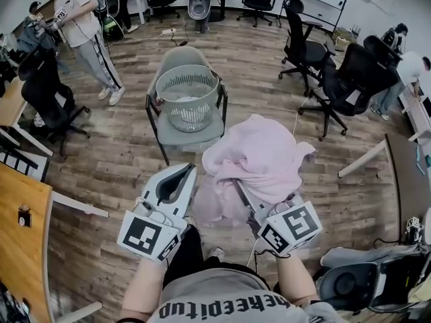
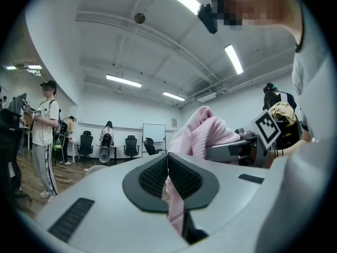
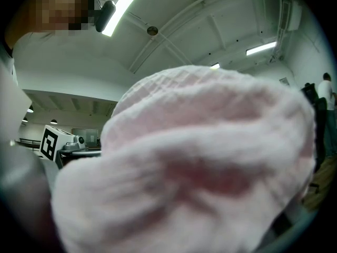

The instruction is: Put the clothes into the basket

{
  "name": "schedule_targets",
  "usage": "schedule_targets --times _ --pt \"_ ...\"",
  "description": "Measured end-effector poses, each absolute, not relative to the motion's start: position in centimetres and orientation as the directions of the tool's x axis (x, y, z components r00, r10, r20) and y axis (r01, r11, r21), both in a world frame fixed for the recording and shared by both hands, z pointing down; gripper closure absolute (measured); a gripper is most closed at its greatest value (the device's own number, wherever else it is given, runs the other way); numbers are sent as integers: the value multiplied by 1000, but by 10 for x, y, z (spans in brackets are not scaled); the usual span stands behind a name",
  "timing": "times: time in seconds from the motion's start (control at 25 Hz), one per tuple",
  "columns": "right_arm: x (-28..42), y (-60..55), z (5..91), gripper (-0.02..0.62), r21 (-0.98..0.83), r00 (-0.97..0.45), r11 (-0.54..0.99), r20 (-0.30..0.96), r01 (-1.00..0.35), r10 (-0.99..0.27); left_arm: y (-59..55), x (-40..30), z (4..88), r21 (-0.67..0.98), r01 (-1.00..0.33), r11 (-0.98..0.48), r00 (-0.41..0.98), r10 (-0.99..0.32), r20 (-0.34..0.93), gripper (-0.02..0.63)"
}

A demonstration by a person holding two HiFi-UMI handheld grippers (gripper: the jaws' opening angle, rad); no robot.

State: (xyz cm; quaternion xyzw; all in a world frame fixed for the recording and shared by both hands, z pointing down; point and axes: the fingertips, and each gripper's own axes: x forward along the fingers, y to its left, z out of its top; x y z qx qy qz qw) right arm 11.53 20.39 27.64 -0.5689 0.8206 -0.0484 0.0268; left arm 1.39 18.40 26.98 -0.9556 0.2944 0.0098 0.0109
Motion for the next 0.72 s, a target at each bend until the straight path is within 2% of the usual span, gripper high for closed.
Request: schedule_targets --times 0.72 --pt "124 113 281 357 -108 -296 292 24 -950 -955 87 27 279 -8 -511 -859 859 -511 -10 591"
